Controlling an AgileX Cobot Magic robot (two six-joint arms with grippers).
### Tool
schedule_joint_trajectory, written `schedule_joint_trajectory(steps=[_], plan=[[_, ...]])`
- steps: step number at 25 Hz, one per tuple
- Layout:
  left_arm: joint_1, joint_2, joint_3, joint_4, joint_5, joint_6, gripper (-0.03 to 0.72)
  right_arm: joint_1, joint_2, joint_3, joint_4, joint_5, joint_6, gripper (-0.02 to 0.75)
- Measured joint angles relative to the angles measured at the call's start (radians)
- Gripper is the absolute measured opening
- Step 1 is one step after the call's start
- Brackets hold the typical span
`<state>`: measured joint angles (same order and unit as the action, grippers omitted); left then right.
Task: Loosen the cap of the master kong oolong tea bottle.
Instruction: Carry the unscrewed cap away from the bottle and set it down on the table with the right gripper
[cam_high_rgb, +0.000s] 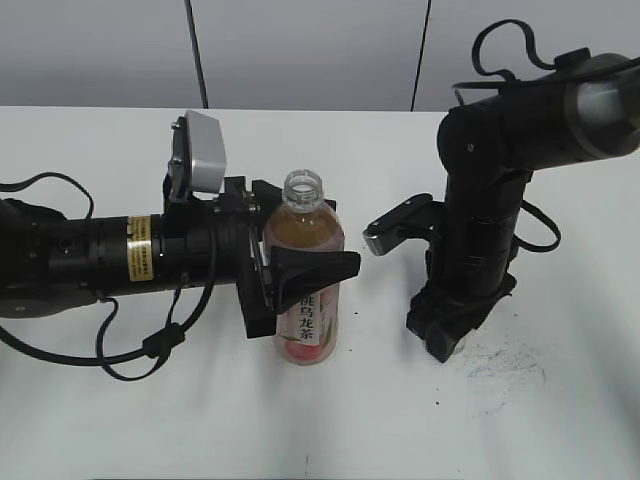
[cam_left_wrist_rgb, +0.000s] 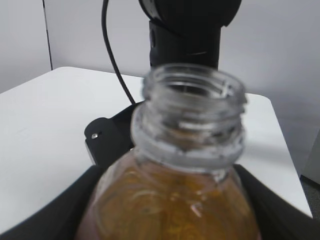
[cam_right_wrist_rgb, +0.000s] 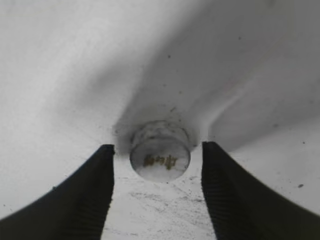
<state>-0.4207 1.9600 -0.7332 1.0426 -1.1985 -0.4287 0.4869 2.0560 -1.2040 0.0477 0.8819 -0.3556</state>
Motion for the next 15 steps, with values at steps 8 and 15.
schedule_joint_trajectory(steps=[8, 15], plan=[[0.000, 0.000, 0.000, 0.000, -0.001, 0.000, 0.446, -0.001, -0.031, 0.000, -0.038, 0.105, 0.122, 0.538], [0.000, 0.000, 0.000, 0.002, -0.001, 0.000, 0.450, -0.001, -0.172, -0.001, -0.039, 0.106, 0.156, 0.535]])
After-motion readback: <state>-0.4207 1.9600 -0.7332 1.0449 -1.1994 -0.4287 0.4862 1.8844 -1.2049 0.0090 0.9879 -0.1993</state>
